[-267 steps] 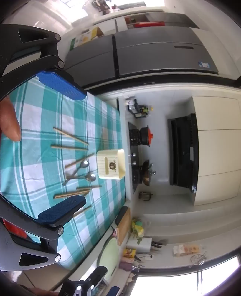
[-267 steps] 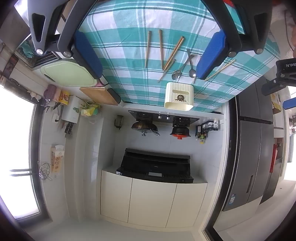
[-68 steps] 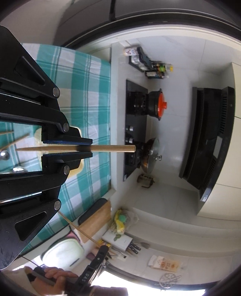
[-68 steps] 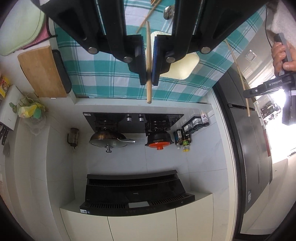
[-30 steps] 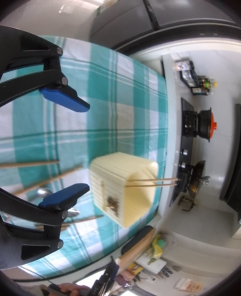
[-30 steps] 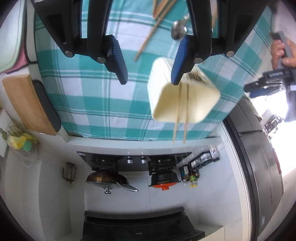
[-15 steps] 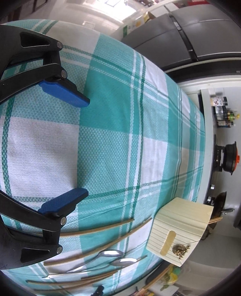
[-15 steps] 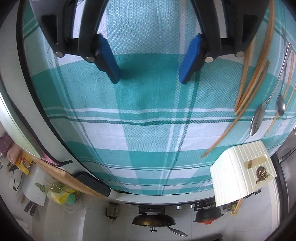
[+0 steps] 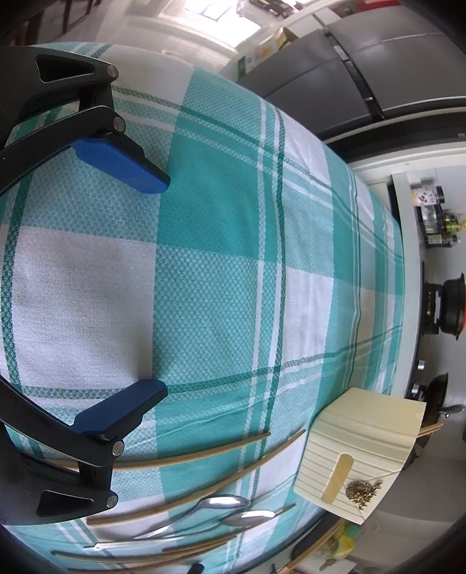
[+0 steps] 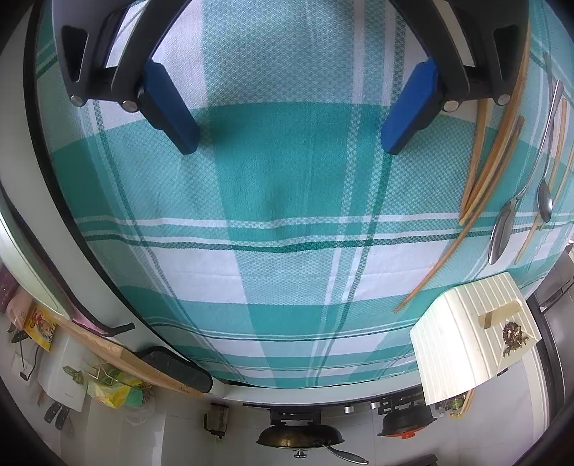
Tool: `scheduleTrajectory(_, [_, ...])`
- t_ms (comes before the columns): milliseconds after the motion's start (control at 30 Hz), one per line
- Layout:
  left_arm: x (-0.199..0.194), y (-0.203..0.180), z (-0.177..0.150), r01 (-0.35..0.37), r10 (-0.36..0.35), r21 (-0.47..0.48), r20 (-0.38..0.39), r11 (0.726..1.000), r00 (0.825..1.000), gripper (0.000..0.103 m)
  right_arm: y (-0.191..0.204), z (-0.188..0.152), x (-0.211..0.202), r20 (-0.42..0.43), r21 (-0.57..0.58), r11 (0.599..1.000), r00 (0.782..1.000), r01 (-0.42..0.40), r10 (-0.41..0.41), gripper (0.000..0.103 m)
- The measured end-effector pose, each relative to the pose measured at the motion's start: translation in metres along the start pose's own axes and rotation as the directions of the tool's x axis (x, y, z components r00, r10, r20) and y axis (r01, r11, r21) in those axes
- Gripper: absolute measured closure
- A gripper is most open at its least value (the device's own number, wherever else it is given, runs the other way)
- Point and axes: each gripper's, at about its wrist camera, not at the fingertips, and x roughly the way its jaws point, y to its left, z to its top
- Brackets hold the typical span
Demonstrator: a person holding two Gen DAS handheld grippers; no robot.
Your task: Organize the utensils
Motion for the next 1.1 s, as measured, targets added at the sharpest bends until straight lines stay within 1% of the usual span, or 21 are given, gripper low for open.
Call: scheduleTrajectory(1100, [0.0019,0.0007,0.0009,-0.007,0.007,-0.009,-0.001,1.000,1.000,0.000,0.0004,0.0001,0.0000,0.001,0.001,1.000,1.000,0.000,0.000,0.000])
